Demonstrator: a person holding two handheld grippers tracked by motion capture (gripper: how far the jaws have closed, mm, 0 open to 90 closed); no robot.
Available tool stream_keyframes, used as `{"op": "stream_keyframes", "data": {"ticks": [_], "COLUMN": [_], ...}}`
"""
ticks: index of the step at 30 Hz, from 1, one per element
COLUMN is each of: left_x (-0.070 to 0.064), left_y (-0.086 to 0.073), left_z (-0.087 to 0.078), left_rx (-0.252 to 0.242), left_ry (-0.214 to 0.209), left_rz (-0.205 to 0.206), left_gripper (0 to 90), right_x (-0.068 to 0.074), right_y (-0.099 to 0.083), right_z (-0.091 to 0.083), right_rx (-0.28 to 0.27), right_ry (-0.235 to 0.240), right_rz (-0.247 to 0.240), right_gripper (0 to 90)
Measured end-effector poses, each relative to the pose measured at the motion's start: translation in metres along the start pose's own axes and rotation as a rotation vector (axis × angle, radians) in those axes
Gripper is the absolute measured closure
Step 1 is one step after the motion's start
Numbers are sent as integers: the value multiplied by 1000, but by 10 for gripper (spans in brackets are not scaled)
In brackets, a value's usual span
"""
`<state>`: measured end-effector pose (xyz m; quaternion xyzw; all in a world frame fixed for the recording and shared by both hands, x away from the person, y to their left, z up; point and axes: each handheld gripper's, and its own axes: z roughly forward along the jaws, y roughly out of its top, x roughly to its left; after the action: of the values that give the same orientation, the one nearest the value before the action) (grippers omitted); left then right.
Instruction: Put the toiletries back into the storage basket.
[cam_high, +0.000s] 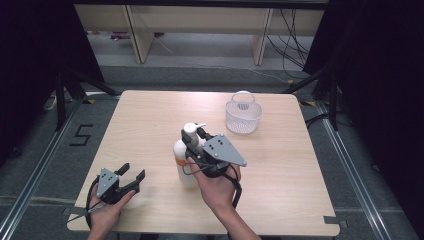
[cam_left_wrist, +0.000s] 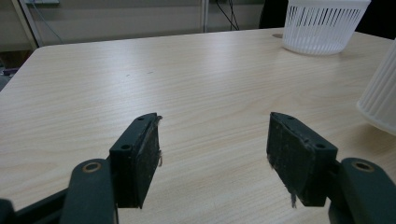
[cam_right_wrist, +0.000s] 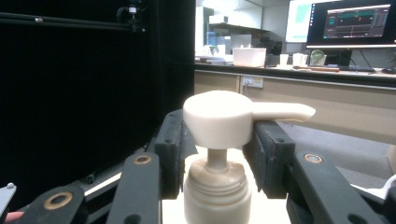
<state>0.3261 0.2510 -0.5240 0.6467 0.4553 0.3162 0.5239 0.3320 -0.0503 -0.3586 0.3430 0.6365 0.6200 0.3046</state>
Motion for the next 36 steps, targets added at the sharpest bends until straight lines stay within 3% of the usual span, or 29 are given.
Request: {"op": "stream_keyframes", "data": {"ticks": [10, 14, 18, 22, 32, 33, 36], "left_x": [0, -1, -1, -1, -1, -1, -1], "left_y": [0, 0, 0, 0, 0, 0, 0], "left_z": [0, 0, -1, -1, -1, -1, -1], "left_rx": [-2, -10, -4, -5, -8, -8, -8], "left_ry": [0, -2, 2, -2, -3, -2, -1], "left_rz": [2, 10, 10, 9, 13, 14, 15], "left_gripper": [340, 340, 340, 340, 340, 340, 340], "right_x": [-13, -20, -24, -29, -36, -39, -40], "right_y": [3, 6, 10, 12, 15, 15, 16], "right_z": [-5, -10, -14, -16, -21, -22, -24], "right_rx": [-20, -34, -31, -38, -52, -60, -55], "right_ry": [-23, -49, -61, -83, -104, -116, -120], "right_rz": [10, -10, 10, -9, 4, -27, -10], "right_gripper": [602, 602, 602, 601, 602, 602, 602]}}
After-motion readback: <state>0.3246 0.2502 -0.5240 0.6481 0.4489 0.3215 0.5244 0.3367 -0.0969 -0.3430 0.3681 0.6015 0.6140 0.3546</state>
